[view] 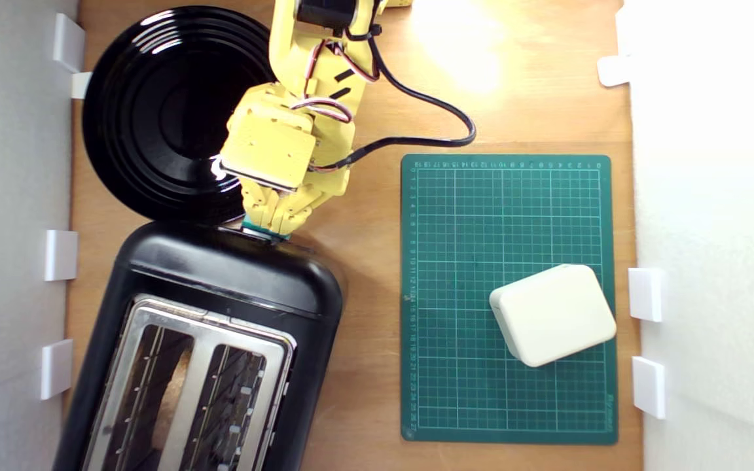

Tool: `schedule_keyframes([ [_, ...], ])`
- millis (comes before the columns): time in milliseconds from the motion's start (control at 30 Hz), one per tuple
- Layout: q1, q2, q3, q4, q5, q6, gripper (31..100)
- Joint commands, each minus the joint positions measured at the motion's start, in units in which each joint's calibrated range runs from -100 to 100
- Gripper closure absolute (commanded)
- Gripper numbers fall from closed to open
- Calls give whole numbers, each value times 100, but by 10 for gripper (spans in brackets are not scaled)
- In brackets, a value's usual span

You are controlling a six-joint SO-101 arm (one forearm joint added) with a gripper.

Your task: Start toaster

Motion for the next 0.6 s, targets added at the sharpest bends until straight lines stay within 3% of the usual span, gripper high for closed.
schedule_keyframes([
  [0, 133, 265, -262, -66, -74, 43, 989],
  [300, 157, 482, -207, -76, -83, 37, 989],
  [567, 474, 657, -162, -273, -83, 69, 989],
])
